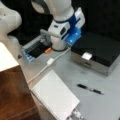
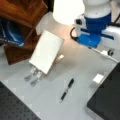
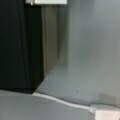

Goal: Open the box. Pick up the pen. Place the pen in the box. Pick up the book. Place the book on the shelf.

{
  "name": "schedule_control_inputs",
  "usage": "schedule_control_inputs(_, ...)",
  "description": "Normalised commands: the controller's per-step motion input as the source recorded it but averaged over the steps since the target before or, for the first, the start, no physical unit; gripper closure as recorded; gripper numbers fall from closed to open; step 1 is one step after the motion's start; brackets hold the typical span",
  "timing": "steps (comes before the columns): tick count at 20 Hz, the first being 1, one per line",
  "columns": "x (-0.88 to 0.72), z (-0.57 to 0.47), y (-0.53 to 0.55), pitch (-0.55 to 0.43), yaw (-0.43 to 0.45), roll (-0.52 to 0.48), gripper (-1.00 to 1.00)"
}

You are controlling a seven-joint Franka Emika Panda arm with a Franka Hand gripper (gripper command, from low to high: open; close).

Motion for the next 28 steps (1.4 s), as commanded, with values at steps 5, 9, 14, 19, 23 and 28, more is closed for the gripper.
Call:
schedule_control_inputs(5,0.17,-0.32,0.07,-0.104,-0.033,0.375,-1.00)
schedule_control_inputs(9,0.14,-0.37,0.02,-0.105,-0.005,0.314,-1.00)
schedule_control_inputs(14,0.11,-0.30,-0.01,-0.115,-0.032,0.269,-1.00)
schedule_control_inputs(19,0.08,-0.21,-0.01,-0.108,-0.071,0.325,-1.00)
schedule_control_inputs(23,0.12,-0.20,-0.03,-0.078,-0.093,0.302,-1.00)
schedule_control_inputs(28,0.13,-0.17,-0.05,-0.062,-0.078,0.259,-1.00)
